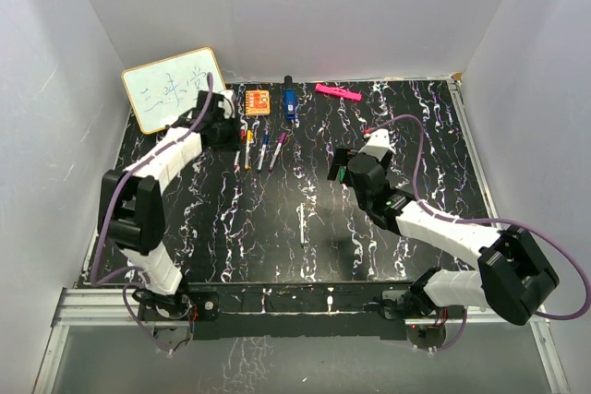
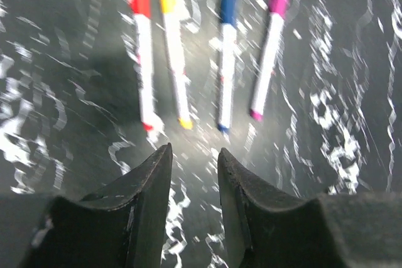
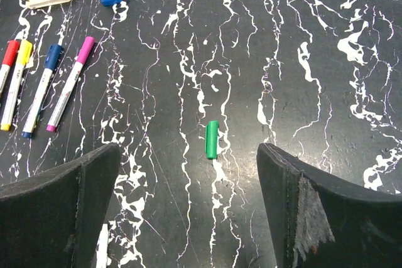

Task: Insert the pens into the pen caps

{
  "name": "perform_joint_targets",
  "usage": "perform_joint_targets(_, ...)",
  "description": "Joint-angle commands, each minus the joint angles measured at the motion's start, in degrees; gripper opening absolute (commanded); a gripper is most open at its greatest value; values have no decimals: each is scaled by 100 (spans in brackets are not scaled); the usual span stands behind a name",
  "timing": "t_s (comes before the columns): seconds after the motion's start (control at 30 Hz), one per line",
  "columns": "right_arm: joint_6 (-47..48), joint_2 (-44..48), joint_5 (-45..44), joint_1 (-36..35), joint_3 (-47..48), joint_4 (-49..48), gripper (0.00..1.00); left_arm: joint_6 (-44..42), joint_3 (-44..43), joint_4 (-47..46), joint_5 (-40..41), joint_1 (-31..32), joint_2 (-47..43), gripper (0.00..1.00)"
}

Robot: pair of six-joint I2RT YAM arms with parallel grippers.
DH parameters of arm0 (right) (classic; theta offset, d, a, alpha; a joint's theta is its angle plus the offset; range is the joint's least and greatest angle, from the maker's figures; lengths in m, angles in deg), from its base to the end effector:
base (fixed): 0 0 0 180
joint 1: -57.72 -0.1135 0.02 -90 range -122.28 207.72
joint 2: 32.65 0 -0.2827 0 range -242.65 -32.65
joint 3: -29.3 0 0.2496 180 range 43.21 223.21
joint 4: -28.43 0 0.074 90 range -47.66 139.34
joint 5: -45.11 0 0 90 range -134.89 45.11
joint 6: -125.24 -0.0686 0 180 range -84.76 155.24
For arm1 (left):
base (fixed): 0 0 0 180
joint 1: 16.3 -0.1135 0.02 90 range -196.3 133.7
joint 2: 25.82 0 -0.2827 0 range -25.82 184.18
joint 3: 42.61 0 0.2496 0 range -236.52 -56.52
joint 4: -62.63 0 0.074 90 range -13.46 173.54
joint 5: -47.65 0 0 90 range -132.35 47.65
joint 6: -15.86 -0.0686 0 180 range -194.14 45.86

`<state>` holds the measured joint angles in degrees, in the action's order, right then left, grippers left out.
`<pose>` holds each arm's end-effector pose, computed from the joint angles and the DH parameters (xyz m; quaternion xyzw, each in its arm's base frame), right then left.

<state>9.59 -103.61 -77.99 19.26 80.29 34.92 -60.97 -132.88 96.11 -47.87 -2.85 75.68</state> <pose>0.2426 0.1449 0.2369 0.0581 0.8266 0.0626 0.5563 0.4092 -0.1046 0.2418 0.0208 0.9218 -0.1318 0.3640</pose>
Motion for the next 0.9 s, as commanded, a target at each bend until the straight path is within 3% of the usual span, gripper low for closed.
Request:
perform_joint_targets(0.0,-87,-42,-163,29,247,-69,87,53,655,396,-66,935,-667,36)
perform_joint_targets(0.2,-306,-78,-54,182,249,-63,88,346,791,884,260,2133,-927,40)
perform_joint_targets(0.37,-496,94,-340,267,174,-35,92,689,852,936,443,2547,-1033,46)
perform_joint_targets(0.53,-399,286,-645,285,26,-165,98,917,818,989,629,3074,-573,50)
perform_joint_targets(0.87,-421,496,-710,433,-206,-267,98,1214,455,1176,1009,3863,176,56)
